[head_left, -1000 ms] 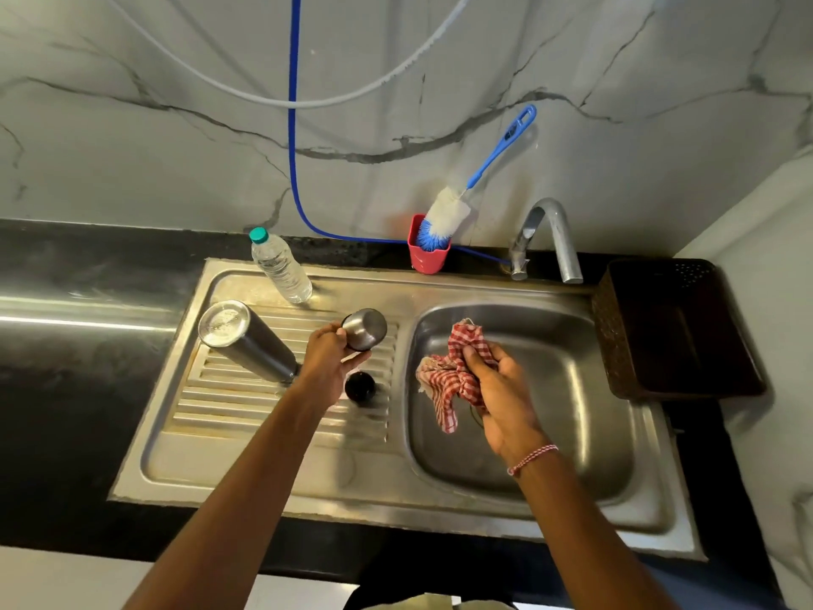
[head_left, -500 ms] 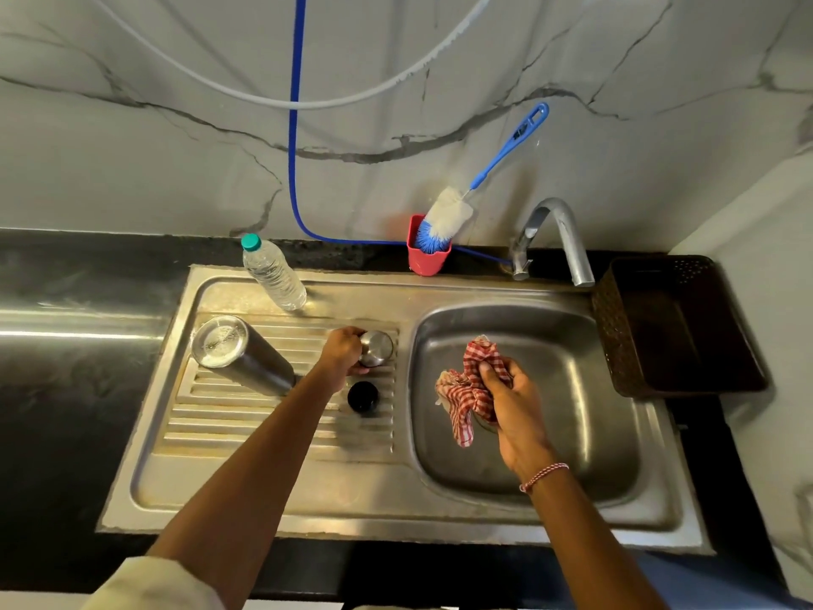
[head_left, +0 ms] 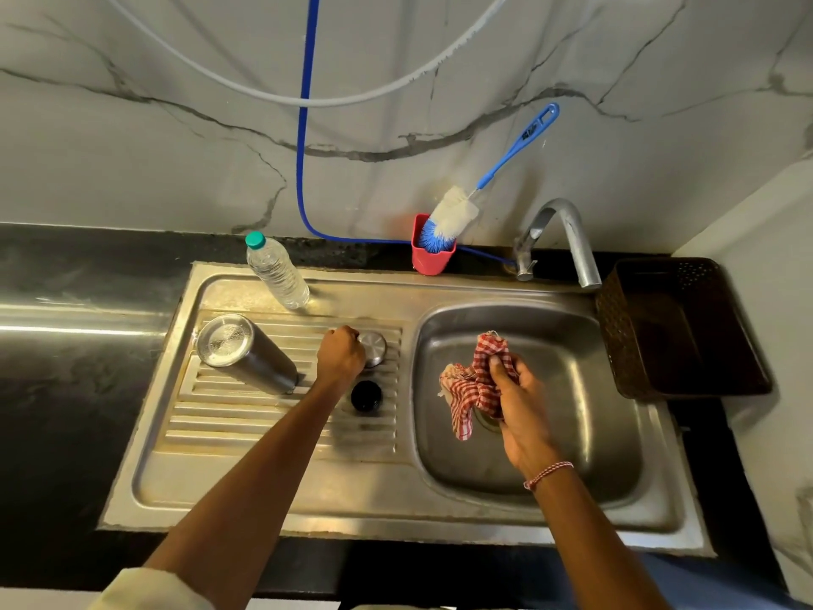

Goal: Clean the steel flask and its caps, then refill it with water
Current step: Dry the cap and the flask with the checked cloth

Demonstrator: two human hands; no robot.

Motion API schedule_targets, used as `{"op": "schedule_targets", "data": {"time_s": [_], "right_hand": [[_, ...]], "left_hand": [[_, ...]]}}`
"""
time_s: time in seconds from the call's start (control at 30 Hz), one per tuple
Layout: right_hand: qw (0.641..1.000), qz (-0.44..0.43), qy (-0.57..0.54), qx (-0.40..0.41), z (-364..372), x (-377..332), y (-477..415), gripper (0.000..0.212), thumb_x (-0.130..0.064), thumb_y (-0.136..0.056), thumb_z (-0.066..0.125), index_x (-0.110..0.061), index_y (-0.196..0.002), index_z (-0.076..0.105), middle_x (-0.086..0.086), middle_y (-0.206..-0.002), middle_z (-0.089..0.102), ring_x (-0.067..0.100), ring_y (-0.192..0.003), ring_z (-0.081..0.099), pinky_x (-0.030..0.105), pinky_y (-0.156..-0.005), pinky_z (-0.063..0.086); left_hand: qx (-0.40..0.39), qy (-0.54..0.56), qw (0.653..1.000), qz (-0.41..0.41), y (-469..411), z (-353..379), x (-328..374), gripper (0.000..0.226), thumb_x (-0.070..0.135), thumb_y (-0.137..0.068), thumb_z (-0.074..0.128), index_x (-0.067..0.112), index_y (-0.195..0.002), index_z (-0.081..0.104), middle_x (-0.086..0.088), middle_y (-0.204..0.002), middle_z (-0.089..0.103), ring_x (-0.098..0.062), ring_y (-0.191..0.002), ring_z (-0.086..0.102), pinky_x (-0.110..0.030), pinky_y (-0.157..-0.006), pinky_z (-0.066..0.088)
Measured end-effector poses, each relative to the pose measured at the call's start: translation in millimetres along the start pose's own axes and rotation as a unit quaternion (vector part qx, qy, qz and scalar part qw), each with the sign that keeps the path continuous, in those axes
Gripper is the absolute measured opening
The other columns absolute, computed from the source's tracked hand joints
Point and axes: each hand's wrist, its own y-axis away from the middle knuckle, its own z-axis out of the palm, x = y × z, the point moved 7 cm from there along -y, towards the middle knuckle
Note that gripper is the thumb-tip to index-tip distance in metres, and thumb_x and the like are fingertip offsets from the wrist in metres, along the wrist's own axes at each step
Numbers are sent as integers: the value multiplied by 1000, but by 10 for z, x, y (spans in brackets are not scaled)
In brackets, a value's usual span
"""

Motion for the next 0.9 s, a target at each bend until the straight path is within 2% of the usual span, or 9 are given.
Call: {"op": "schedule_targets", "data": {"time_s": [0.2, 0.3, 0.4, 0.5, 0.57, 0.67, 0.77, 0.8, 0.9], "right_hand": [[999, 24, -32, -18, 20, -22, 84, 15, -32, -101, 56, -35, -109, 68, -1, -102, 77, 23, -97, 73, 44, -83, 58], [998, 42, -44, -27, 25, -24, 107, 18, -36, -98, 59, -38, -112, 70, 3, -108, 76, 26, -99, 72, 49, -85, 59], [997, 49, -34, -49, 21, -81, 133, 24, -36, -98, 60, -33, -120, 69, 5, -106, 77, 25, -93, 74, 41, -73, 61], [994, 11, 8, -109, 56, -278, 182, 27, -37, -98, 59, -31, -122, 69, 5, -108, 76, 26, -96, 74, 39, -74, 60], [990, -19, 35, -134, 78, -411, 215, 25, -36, -98, 58, -31, -120, 69, 4, -107, 76, 24, -95, 74, 40, -77, 60], [987, -31, 49, -149, 68, -528, 244, 25, -37, -97, 59, -32, -120, 69, 2, -108, 76, 22, -97, 74, 43, -83, 61], [987, -32, 38, -152, 1, -587, 260, 24, -38, -98, 57, -33, -119, 68, -1, -106, 77, 20, -95, 74, 41, -82, 61], [987, -34, 36, -152, -33, -593, 258, 23, -37, -99, 56, -33, -119, 68, -2, -105, 77, 18, -94, 74, 40, -81, 61], [988, -45, 51, -138, -131, -612, 245, 23, -36, -101, 54, -33, -120, 66, -6, -99, 78, 14, -88, 75, 36, -77, 61]], "left_hand": [[19, -90, 994, 61, 246, -150, 159, 42, 25, -100, 58, 3, -135, 53, -20, -136, 53, -39, -120, 56, -47, -94, 52], [36, -241, 963, 115, 436, -325, 345, 47, 36, -97, 60, 10, -135, 52, -14, -137, 53, -35, -122, 54, -47, -94, 49], [57, -490, 855, 161, 618, -568, 528, 45, 40, -94, 62, 17, -133, 57, -10, -134, 58, -32, -124, 54, -49, -108, 38], [53, -652, 747, 121, 706, -814, 531, 47, 38, -95, 60, 13, -134, 58, -18, -137, 59, -39, -131, 51, -59, -118, 26], [28, -712, 698, 62, 737, -950, 432, 54, 45, -99, 53, 7, -138, 54, -25, -141, 55, -45, -134, 48, -63, -118, 25], [-4, -764, 643, 46, 838, -1054, 320, 46, 45, -101, 51, 8, -127, 60, -22, -129, 63, -43, -123, 56, -59, -111, 34], [-13, -747, 662, 56, 885, -1238, 252, 41, 46, -99, 56, 13, -123, 65, -13, -121, 69, -33, -115, 63, -48, -105, 42], [-13, -722, 690, 49, 900, -1355, 219, 42, 49, -97, 59, 17, -123, 66, -8, -119, 70, -27, -111, 65, -43, -100, 45], [6, -570, 820, 52, 1032, -1793, 204, 55, 61, -77, 78, 28, -120, 68, 5, -100, 71, -14, -89, 66, -31, -84, 55]]}}
